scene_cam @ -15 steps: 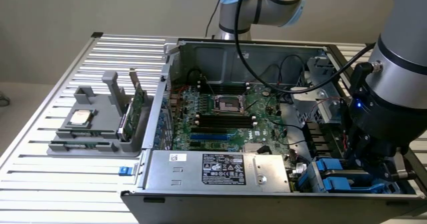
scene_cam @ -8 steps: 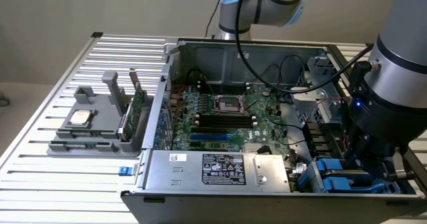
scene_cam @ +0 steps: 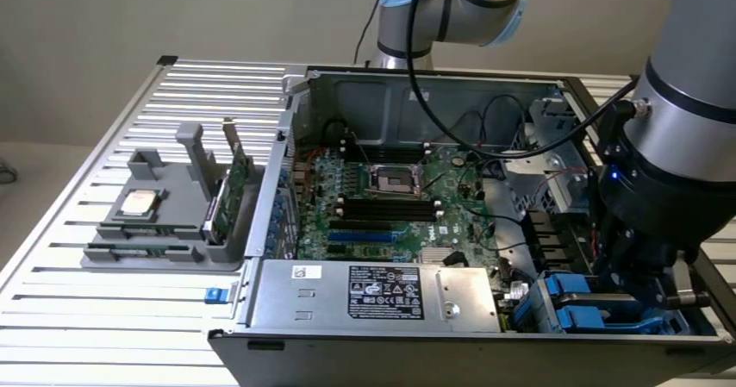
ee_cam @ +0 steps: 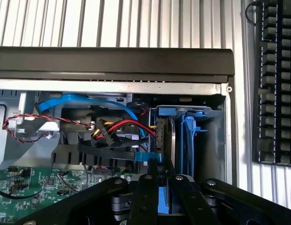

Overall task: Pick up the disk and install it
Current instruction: 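Insert the second disk wire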

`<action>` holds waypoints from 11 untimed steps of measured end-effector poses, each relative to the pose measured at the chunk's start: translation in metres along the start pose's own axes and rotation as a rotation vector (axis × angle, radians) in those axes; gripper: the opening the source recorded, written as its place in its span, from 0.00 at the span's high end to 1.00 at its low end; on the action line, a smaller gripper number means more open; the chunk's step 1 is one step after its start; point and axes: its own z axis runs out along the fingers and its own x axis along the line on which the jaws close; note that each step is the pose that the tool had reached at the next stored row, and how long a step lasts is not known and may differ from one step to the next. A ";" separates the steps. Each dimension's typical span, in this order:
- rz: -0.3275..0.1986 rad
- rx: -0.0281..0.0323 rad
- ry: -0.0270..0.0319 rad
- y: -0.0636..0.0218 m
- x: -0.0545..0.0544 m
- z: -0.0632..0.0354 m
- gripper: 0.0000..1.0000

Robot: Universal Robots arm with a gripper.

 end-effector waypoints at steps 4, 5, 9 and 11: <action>0.012 -0.0003 -0.0052 -0.0001 0.000 0.0003 0.84; 0.015 -0.0003 -0.0065 -0.0001 0.000 0.0004 0.84; 0.025 -0.0001 -0.0110 -0.0002 0.000 0.0010 0.84; 0.030 0.0006 -0.0134 -0.0004 0.000 0.0016 0.84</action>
